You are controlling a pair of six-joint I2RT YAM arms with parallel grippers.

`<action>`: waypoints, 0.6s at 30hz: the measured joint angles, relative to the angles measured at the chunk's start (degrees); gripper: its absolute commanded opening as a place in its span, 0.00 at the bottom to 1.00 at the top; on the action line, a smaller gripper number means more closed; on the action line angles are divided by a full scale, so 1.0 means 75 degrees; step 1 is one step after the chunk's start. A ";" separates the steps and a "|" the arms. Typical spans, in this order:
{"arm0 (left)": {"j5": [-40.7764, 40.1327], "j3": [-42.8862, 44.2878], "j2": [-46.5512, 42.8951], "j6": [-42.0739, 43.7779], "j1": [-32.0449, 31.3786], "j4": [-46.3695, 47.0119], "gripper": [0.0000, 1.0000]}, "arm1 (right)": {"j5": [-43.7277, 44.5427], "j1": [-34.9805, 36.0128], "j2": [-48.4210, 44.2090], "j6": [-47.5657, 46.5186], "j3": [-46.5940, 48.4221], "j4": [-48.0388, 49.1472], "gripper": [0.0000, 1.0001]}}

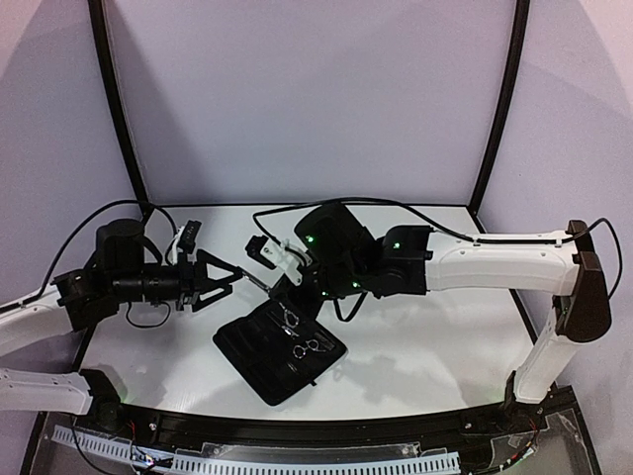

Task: Sort the hair-cutting tools

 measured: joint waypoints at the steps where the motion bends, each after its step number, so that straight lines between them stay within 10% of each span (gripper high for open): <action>1: 0.0011 0.0000 0.0082 -0.0026 -0.0010 0.0056 0.66 | -0.0014 0.0016 0.0000 -0.0012 0.0005 -0.0001 0.00; 6: 0.0087 0.0000 0.0412 -0.0094 -0.0053 0.0305 0.53 | -0.0152 0.0112 0.0000 -0.0145 0.0060 -0.0057 0.00; 14: 0.0197 -0.0003 0.0763 -0.0202 -0.0170 0.0836 0.03 | -0.0205 0.0197 0.0000 -0.0280 0.0129 -0.0085 0.00; 18: 0.0173 -0.0003 0.0904 -0.0232 -0.0234 0.0931 0.01 | -0.0144 0.0203 0.0000 -0.0331 0.0167 -0.0190 0.00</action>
